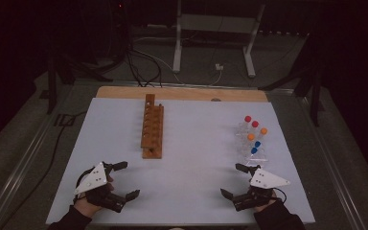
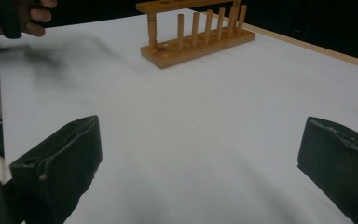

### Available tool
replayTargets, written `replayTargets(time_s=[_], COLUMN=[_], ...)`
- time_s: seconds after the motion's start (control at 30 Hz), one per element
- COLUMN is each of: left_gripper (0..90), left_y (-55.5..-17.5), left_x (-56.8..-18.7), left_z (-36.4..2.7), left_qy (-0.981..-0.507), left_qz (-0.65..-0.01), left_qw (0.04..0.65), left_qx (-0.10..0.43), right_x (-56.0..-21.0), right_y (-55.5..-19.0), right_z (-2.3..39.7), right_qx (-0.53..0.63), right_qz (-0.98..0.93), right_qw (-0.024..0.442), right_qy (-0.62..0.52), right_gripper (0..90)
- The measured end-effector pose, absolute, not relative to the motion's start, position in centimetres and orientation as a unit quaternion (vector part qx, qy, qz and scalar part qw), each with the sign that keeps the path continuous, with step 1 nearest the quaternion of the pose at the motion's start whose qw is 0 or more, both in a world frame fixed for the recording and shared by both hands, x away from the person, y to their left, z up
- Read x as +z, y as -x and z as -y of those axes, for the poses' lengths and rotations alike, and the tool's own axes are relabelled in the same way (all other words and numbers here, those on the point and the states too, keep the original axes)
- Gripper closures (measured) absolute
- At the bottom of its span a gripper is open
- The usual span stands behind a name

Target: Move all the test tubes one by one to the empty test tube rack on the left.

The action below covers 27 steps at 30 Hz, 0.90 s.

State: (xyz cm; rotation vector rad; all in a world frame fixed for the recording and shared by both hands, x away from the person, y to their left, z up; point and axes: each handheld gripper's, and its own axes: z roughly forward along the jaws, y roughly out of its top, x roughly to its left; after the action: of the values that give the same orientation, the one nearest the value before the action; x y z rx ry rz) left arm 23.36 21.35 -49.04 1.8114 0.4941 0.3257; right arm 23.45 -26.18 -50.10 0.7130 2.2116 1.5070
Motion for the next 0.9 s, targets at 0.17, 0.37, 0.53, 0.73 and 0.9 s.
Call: replayTargets(time_s=[0.17,0.37,0.53,0.73,0.9], left_gripper=[0.5,0.5,0.5,0.5,0.5], left_y=[-23.40,-23.47,-23.56,-23.53,-23.48], left_x=[-49.02,-48.98,-48.91,-48.96,-48.94], left_z=[-21.37,-21.41,-21.21,-21.31,-21.27], left_qy=[-0.774,-0.772,-0.773,-0.773,-0.774], left_qz=[-0.213,-0.217,-0.214,-0.215,-0.214], left_qw=[0.580,0.581,0.582,0.582,0.581], left_qx=[0.139,0.139,0.133,0.131,0.131], right_x=[-50.06,-49.97,-49.98,-49.43,-49.30], right_y=[-23.35,-23.33,-23.20,-22.76,-22.84], right_z=[26.09,26.02,25.95,25.65,25.33], right_qx=[0.530,0.533,0.524,0.520,0.517], right_qz=[-0.789,-0.790,-0.797,-0.797,-0.802], right_qw=[0.181,0.160,0.157,0.180,0.166], right_qy=[-0.252,-0.257,-0.257,-0.250,-0.248], right_gripper=[0.0,0.0,0.0,0.0,0.0])
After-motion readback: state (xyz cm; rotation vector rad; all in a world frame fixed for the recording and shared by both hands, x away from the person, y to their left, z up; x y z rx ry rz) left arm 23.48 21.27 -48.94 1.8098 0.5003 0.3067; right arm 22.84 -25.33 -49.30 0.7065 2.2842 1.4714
